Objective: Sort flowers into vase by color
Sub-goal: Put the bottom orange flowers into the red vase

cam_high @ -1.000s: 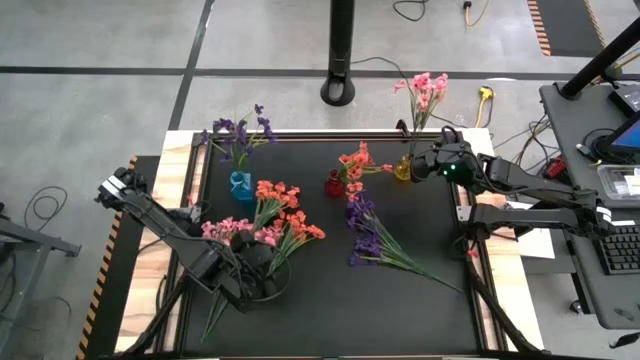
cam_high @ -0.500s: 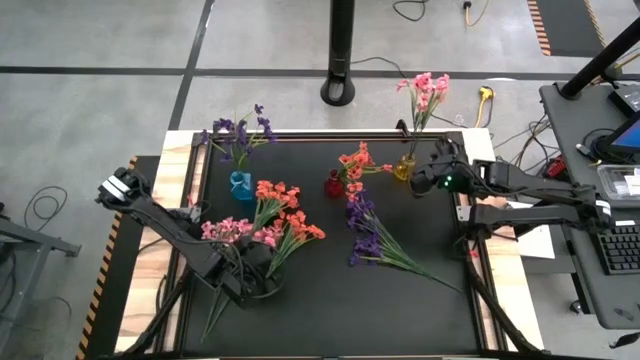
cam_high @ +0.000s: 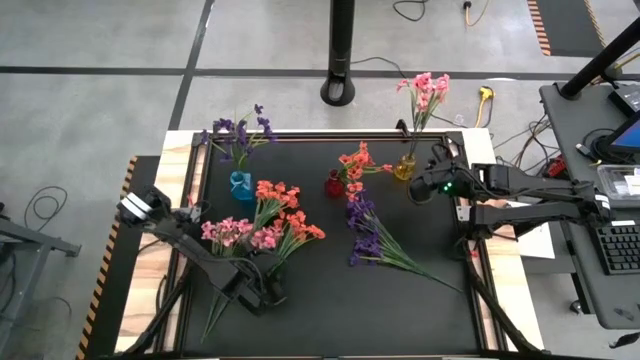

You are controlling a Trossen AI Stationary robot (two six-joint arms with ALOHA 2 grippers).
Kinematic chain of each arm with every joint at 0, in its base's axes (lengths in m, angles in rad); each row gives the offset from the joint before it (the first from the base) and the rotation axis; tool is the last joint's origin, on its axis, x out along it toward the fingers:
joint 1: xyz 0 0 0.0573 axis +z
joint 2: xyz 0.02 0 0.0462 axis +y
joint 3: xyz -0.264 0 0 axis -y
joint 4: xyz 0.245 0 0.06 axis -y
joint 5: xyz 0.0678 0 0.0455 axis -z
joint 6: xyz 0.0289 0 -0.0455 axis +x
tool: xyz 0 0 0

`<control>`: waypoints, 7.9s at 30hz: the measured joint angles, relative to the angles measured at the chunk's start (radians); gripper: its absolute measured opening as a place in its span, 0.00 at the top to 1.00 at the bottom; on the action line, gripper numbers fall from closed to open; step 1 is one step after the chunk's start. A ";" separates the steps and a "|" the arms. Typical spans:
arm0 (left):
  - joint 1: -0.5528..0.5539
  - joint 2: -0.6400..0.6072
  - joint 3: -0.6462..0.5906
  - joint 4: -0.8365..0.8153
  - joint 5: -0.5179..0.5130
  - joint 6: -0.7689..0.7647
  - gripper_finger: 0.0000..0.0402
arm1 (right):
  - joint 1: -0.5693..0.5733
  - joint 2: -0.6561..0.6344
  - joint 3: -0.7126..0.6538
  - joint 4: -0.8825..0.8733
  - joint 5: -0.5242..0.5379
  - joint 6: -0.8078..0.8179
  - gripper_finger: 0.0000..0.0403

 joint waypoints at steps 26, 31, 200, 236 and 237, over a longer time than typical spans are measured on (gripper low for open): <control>-0.005 0.088 0.090 -0.110 0.000 -0.084 0.96 | 0.100 -0.006 0.000 0.008 -0.019 0.025 0.28; -0.007 0.068 0.169 -0.221 -0.003 -0.061 0.95 | 0.174 -0.007 -0.001 0.008 -0.018 0.060 0.29; 0.032 -0.078 -0.112 1.280 -0.310 1.368 0.73 | 0.069 0.899 0.544 0.941 0.114 -0.711 0.96; 0.030 -0.078 -0.112 1.274 -0.361 1.361 0.73 | 0.059 0.866 0.546 0.784 0.166 -0.543 0.48; 0.030 -0.078 -0.112 1.273 -0.361 1.361 0.73 | 0.061 0.857 0.546 0.773 0.166 -0.536 0.46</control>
